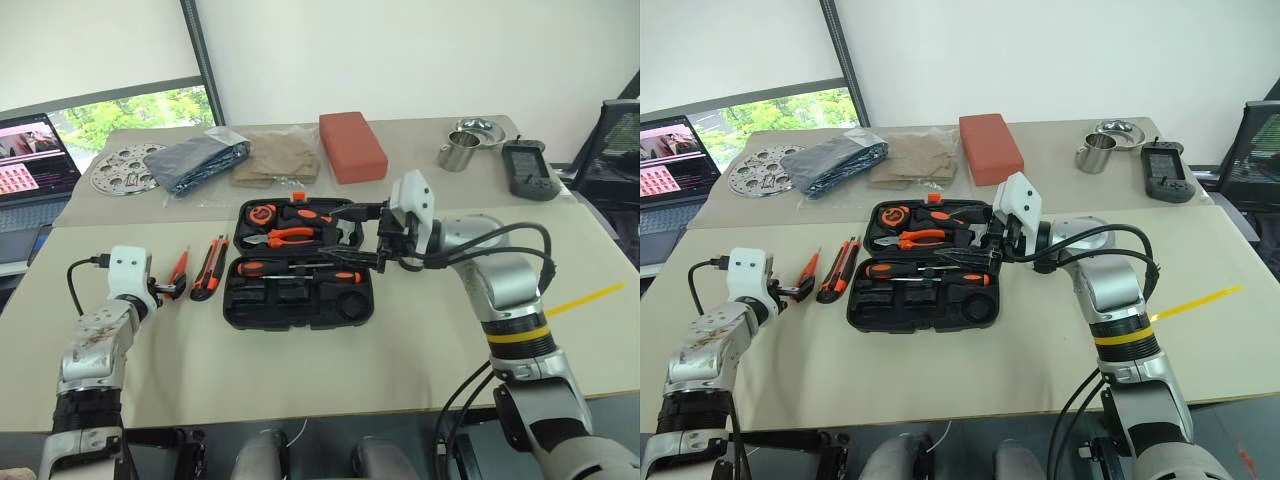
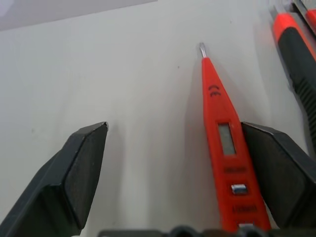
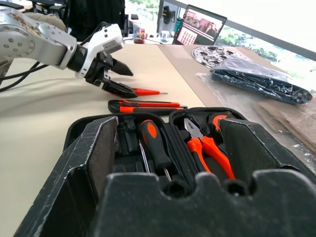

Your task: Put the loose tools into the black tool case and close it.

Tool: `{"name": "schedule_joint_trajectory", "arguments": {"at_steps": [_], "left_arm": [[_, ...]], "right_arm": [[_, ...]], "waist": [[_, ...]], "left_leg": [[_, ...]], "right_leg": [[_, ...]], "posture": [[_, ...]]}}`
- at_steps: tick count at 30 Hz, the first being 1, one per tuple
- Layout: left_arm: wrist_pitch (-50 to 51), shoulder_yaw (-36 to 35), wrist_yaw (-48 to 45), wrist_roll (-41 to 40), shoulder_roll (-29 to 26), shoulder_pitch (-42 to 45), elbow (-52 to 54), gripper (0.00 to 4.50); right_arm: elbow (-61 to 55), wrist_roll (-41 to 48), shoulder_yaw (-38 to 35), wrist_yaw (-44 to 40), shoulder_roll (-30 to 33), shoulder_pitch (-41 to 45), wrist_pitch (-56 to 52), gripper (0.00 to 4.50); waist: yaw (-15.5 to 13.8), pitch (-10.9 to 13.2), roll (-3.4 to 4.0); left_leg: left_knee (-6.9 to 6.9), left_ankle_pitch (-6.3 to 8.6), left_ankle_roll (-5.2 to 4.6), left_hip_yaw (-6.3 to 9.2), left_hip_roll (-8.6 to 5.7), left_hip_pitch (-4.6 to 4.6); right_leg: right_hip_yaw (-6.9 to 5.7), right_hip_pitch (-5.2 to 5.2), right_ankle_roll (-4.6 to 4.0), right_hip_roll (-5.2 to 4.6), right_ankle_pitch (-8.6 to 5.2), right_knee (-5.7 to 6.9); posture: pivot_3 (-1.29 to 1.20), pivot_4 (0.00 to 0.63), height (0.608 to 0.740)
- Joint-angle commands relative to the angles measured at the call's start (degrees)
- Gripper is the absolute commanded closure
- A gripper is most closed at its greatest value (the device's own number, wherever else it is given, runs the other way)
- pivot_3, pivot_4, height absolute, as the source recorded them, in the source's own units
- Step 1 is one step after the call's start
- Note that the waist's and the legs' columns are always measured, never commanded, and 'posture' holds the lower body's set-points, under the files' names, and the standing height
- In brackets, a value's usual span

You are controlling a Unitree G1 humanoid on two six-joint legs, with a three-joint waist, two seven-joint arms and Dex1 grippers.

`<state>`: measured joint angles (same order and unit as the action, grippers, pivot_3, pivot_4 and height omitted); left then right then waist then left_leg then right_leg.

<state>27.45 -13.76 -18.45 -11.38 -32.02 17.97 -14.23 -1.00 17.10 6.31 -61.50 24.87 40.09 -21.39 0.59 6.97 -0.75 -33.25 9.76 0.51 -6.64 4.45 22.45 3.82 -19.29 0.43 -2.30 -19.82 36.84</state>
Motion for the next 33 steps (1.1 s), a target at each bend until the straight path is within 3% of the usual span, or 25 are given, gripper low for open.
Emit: {"name": "schedule_joint_trajectory", "arguments": {"at_steps": [1, 4, 11, 14, 22, 27, 33], "left_arm": [[-1.3, 1.5, -1.5, 0.6, 1.1, 1.5, -3.6, 0.0], [-1.7, 2.0, -1.6, 1.3, 1.5, 2.0, -5.5, 0.7], [-3.3, 2.0, -2.0, 1.5, 1.5, 1.3, -6.8, 3.21], [-3.7, 1.7, -2.4, 1.3, 1.4, 1.1, -6.8, 4.01], [-10.8, -1.3, -7.3, -1.5, -0.6, 1.5, -3.3, 4.0], [-11.5, -2.4, -19.8, -7.3, -5.3, 4.6, -0.4, 4.0], [-18.6, 6.6, -38.8, -6.2, -10.0, 12.3, 0.1, 4.0]], "right_arm": [[-3.0, 1.8, -1.2, 0.5, 1.0, 0.8, -0.8, 0.71], [-2.9, 1.6, -1.2, 0.7, 1.9, 0.7, -1.3, 0.67], [-3.3, 2.7, -1.6, 0.7, 2.7, 0.4, -2.8, 0.67], [-3.5, 3.3, -1.5, 0.7, 2.9, 0.3, -3.2, 0.67], [-4.9, 7.3, -3.9, -0.7, 5.1, -1.5, -4.1, 0.67], [-7.6, 11.3, -7.8, -2.9, 8.9, -7.0, -4.6, 0.67], [-11.0, 15.4, -12.2, -4.5, 12.7, -14.4, -4.9, 0.67]], "waist": [[-0.2, 0.0, 0.0], [-0.4, 0.0, 0.01], [0.0, 0.0, 0.04], [0.2, 0.0, 0.05], [0.2, 0.0, 0.0], [0.1, 0.0, -0.05], [-0.6, 0.1, -0.05]], "left_leg": [[-0.02, 0.0, 0.0, 0.0, 0.0, 0.0], [-0.03, 0.0, 0.0, 0.0, -0.04, -0.01], [-0.03, -0.01, 0.01, -0.01, 0.0, -0.09], [-0.03, -0.01, 0.02, -0.01, 0.02, -0.1], [-0.02, -0.01, 0.02, -0.02, 0.04, -0.01], [0.02, -0.01, 0.03, -0.02, 0.07, 0.14], [-0.02, -0.02, 0.04, -0.18, -0.02, 0.27]], "right_leg": [[0.0, 0.01, 0.0, -0.01, 0.0, 0.01], [-0.01, 0.03, 0.01, -0.04, 0.0, 0.02], [0.0, 0.06, 0.02, 0.02, -0.01, 0.08], [0.01, 0.06, 0.02, 0.04, -0.01, 0.09], [0.02, 0.03, 0.02, 0.05, -0.01, 0.01], [-0.05, -0.04, 0.02, 0.07, -0.01, -0.12], [-0.2, -0.03, 0.03, 0.04, -0.01, -0.24]], "posture": [[0.0, 0.15, 0.74], [0.0, 0.15, 0.74], [0.0, 0.15, 0.74], [0.0, 0.15, 0.74], [0.0, 0.15, 0.74], [0.0, 0.15, 0.74], [0.0, 0.15, 0.74]]}}
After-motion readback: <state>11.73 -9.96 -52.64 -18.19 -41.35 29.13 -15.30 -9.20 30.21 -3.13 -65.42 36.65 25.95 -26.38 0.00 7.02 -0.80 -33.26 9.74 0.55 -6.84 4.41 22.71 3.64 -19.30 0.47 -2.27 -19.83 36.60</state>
